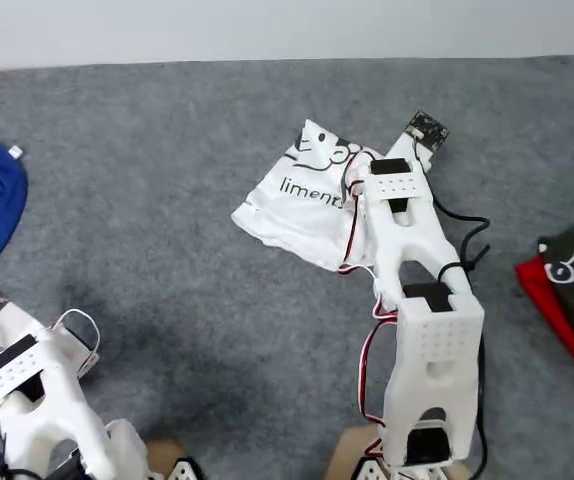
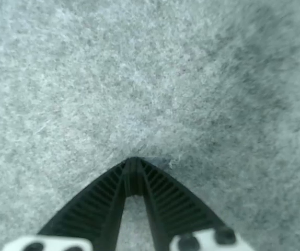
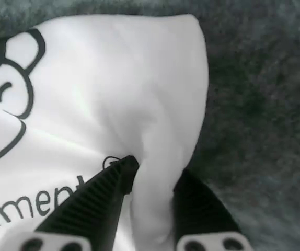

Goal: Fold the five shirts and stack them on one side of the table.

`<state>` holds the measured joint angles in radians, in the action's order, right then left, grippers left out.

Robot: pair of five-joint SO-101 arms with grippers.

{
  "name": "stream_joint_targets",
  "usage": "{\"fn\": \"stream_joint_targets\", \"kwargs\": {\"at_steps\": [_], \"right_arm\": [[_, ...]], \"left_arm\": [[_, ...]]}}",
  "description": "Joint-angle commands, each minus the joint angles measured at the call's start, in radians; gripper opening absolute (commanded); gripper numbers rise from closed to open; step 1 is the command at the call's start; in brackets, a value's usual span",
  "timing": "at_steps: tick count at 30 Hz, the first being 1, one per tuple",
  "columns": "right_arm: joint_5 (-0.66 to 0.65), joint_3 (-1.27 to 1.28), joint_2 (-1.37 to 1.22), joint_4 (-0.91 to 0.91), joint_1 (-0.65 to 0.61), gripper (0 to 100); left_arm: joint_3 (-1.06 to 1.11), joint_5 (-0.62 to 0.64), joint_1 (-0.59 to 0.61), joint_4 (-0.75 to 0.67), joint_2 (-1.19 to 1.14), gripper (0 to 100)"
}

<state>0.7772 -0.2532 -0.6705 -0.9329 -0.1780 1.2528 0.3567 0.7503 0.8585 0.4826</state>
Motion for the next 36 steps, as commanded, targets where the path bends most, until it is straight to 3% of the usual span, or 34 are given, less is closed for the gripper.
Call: {"fn": "stream_joint_targets", "kwargs": {"at_steps": [1,16,36], "right_arm": [[-0.014,-0.038,0.067,0.033,-0.019,1.0],[-0.061,-0.038,0.335,-0.131,0.008,1.0],[-0.445,-0.043,0.472,0.021,0.486,0.9]], "left_arm": [[0.021,0.006,0.006,0.009,0.002,0],[0.021,0.006,0.006,0.009,0.002,0],[0.021,0.006,0.006,0.009,0.002,0]]}}
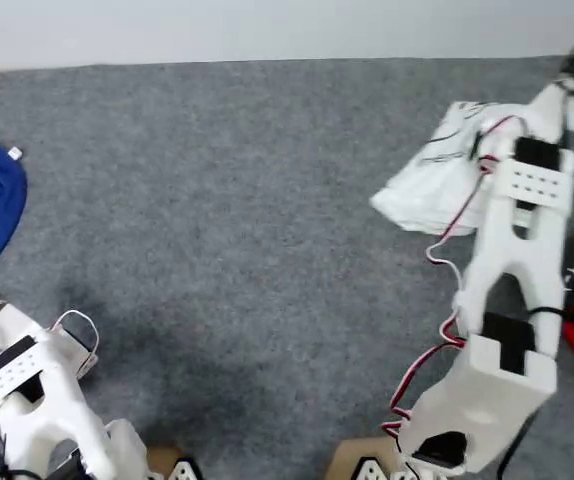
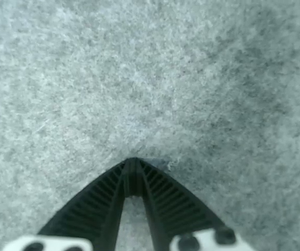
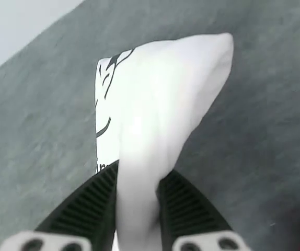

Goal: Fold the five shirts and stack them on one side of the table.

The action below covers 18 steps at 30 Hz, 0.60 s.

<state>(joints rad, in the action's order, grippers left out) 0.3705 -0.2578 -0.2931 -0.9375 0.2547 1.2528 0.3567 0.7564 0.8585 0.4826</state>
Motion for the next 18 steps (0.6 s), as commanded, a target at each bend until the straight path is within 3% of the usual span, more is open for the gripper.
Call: {"fn": "stream_joint_targets", "kwargs": {"at_steps": [1,18], "right_arm": [[-0.048,-0.038,0.101,0.027,0.07,0.9],[-0.106,-0.035,0.143,0.021,0.369,0.9]], "left_arm": [[0.021,0.006,0.0,0.009,0.002,0],[0.021,0.006,0.0,0.009,0.002,0]]}}
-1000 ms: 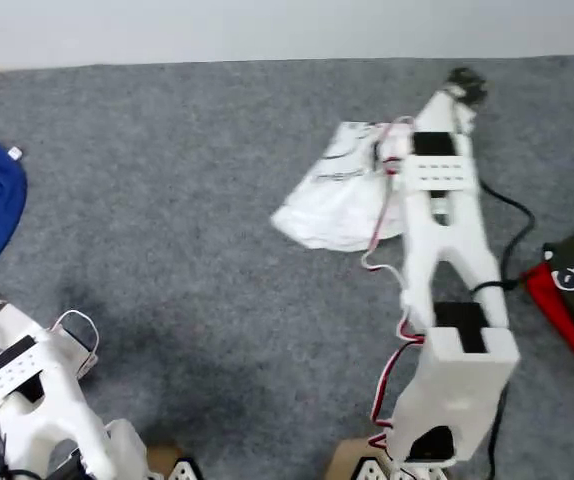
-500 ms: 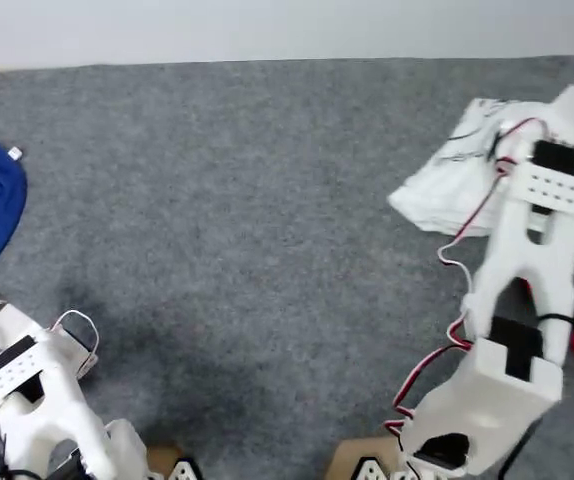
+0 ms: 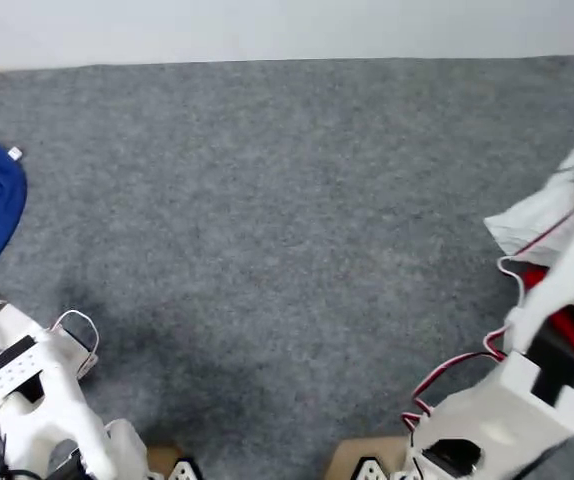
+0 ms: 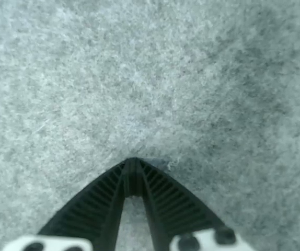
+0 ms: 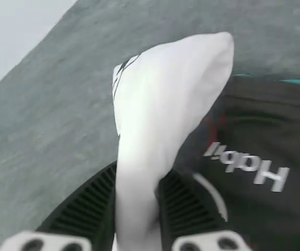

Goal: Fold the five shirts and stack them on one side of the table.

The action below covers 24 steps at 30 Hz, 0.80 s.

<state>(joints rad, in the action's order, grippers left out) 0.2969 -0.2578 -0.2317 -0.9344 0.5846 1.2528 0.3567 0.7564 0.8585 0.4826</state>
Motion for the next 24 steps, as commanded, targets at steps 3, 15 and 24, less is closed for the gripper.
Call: {"fn": "stream_joint_targets", "kwargs": {"at_steps": [3,15,24], "right_arm": [[-0.04,-0.035,0.081,0.018,0.081,0.9],[-0.068,-0.035,0.107,0.018,0.179,0.9],[-0.117,-0.034,0.157,-0.008,0.272,0.9]], "left_arm": [[0.021,0.006,0.0,0.009,0.002,0],[0.021,0.006,0.0,0.009,0.002,0],[0.021,0.006,0.0,0.009,0.002,0]]}}
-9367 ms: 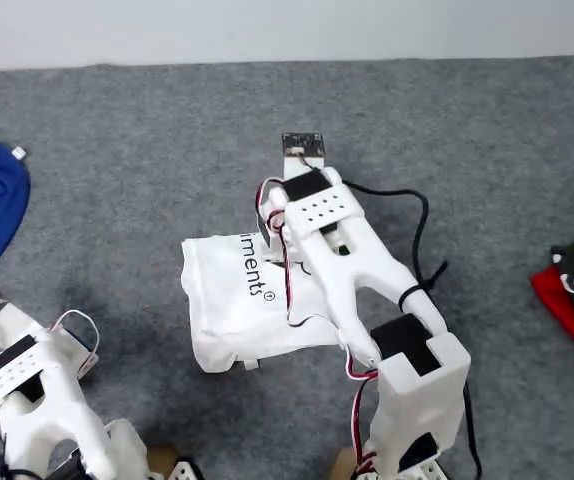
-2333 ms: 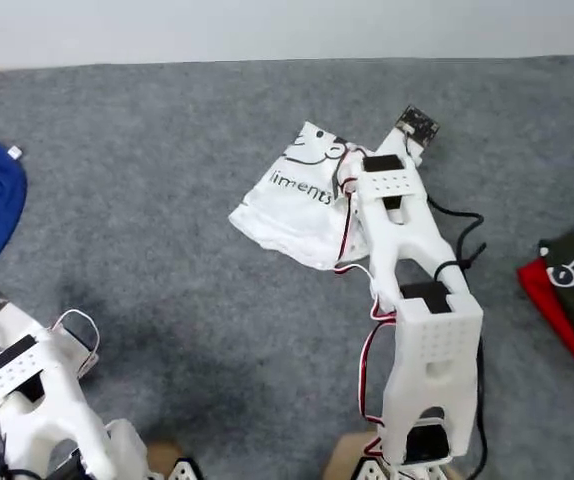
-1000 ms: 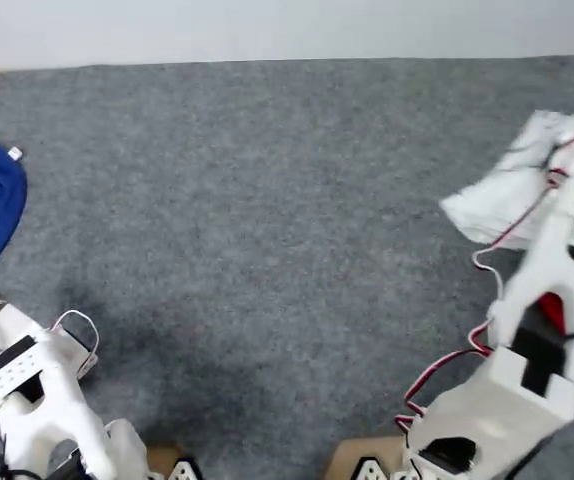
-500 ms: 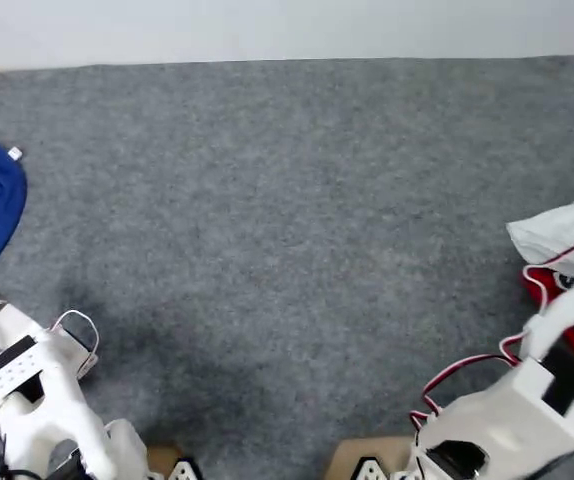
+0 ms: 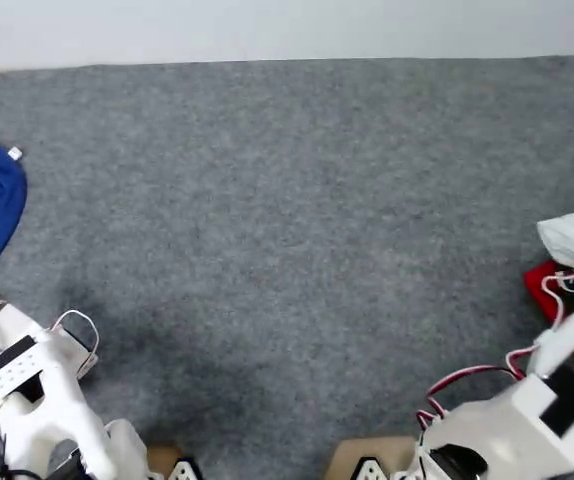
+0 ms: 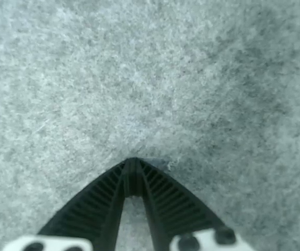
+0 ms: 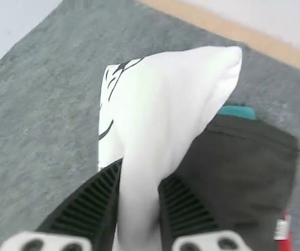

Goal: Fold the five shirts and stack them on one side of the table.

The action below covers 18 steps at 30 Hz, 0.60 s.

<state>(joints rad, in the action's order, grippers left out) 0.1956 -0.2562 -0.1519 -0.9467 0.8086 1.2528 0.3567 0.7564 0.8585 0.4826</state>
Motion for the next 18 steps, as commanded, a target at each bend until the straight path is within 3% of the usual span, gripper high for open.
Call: {"fn": "stream_joint_targets", "kwargs": {"at_steps": [1,18], "right_arm": [[-0.015,-0.034,0.076,0.002,0.059,0.9],[-0.018,0.037,-0.157,-0.007,0.222,1.2]], "left_arm": [[0.021,0.006,0.0,0.009,0.002,0],[0.021,0.006,0.0,0.009,0.002,0]]}}
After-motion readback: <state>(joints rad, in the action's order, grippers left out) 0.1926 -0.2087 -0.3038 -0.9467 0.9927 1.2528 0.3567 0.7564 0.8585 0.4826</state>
